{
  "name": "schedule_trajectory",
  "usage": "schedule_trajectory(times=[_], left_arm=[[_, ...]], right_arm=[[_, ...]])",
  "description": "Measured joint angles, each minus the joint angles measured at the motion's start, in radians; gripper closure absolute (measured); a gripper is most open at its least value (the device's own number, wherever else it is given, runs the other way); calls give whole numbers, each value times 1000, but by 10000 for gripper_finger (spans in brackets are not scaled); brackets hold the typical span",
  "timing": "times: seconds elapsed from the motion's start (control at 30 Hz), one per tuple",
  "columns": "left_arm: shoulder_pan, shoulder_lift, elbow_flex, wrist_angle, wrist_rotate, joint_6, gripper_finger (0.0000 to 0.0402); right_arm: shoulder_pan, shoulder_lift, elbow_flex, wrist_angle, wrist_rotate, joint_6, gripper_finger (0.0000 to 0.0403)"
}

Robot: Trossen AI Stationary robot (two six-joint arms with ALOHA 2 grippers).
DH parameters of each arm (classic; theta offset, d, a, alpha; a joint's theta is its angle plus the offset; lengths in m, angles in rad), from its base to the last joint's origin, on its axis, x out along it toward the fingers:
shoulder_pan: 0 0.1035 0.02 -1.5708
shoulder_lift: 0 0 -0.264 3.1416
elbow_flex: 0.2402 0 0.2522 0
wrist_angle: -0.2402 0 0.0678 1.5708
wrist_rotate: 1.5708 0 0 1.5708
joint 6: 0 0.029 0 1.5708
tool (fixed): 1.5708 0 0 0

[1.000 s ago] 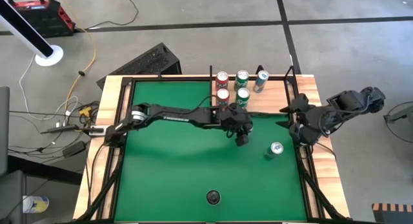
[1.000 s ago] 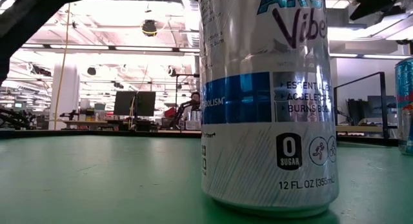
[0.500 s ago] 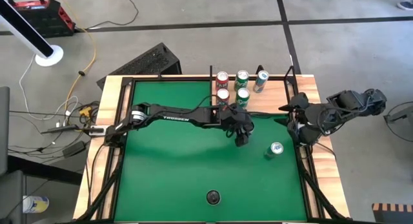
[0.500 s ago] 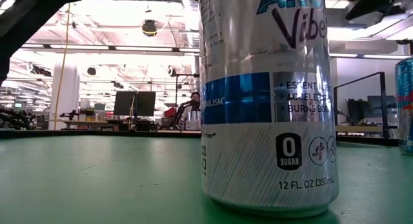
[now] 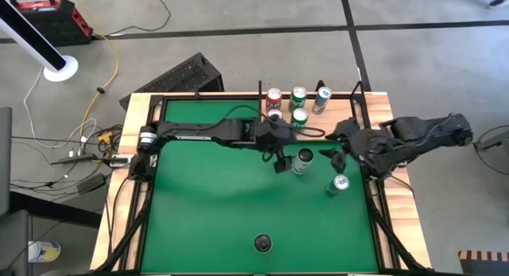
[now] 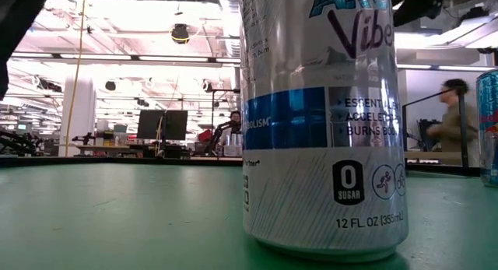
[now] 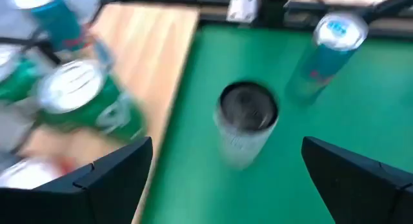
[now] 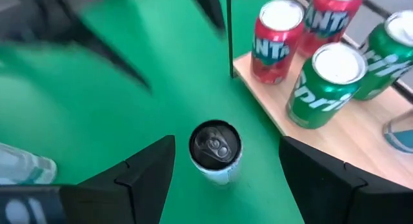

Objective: Place canned beverage on shelf
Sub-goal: Put the top white soda can on the shelf

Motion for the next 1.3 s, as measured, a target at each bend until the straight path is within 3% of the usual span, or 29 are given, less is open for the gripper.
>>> schedule_trajectory(times=[0.1, 0.2, 0.43, 0.6, 0.87, 1.03, 1.3], left_arm=[[-1, -64, -33, -102, -52, 29, 18], [-1, -154, -157, -105, -63, 21, 18], [-2, -484, -623, 152, -184, -106, 18], [-14, -660, -817, 276, -238, -169, 17], [-33, -835, -955, 270, -272, -116, 17], [-33, -903, -1017, 275, -223, -86, 17], [-29, -927, -1029, 295, -227, -67, 17]], right_arm=[[-49, 51, 0, 7, -51, -34, 101], [-104, 95, 7, 5, -127, -73, 101], [-193, 214, 112, -17, -238, -223, 101], [-216, 281, 150, -34, -238, -296, 101], [-227, 362, 151, -29, -268, -178, 101], [-220, 393, 151, -42, -270, -81, 94], [-236, 444, 151, -82, -299, -24, 28]])
